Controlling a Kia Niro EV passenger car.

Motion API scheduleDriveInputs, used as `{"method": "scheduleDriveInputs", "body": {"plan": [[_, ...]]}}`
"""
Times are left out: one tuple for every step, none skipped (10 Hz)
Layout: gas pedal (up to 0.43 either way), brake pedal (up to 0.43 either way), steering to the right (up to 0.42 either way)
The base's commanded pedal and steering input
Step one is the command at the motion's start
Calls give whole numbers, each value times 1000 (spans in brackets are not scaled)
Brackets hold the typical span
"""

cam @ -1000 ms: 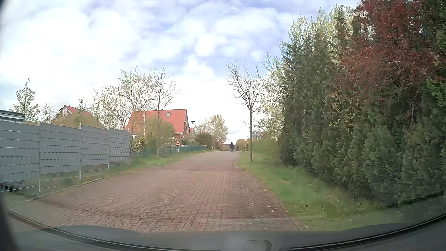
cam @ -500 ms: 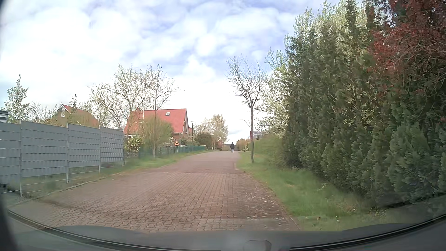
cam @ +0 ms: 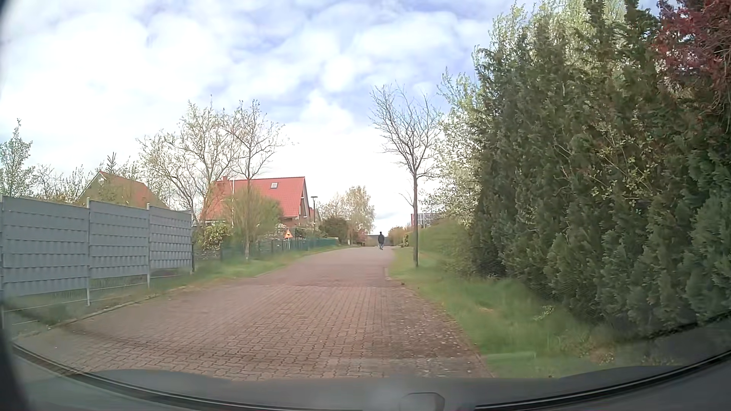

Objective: Follow the waypoints while adhering to traffic rules and regulations

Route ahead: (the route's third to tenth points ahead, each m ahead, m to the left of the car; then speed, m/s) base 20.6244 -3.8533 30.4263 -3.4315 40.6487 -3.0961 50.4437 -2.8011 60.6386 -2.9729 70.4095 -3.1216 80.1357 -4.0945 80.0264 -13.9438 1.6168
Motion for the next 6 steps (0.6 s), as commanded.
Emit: {"method": "scheduleDriveInputs", "body": {"plan": [[0, 177, -13], [0, 189, -13], [0, 195, -13], [0, 207, -13], [0, 226, -12], [0, 226, -8]]}}
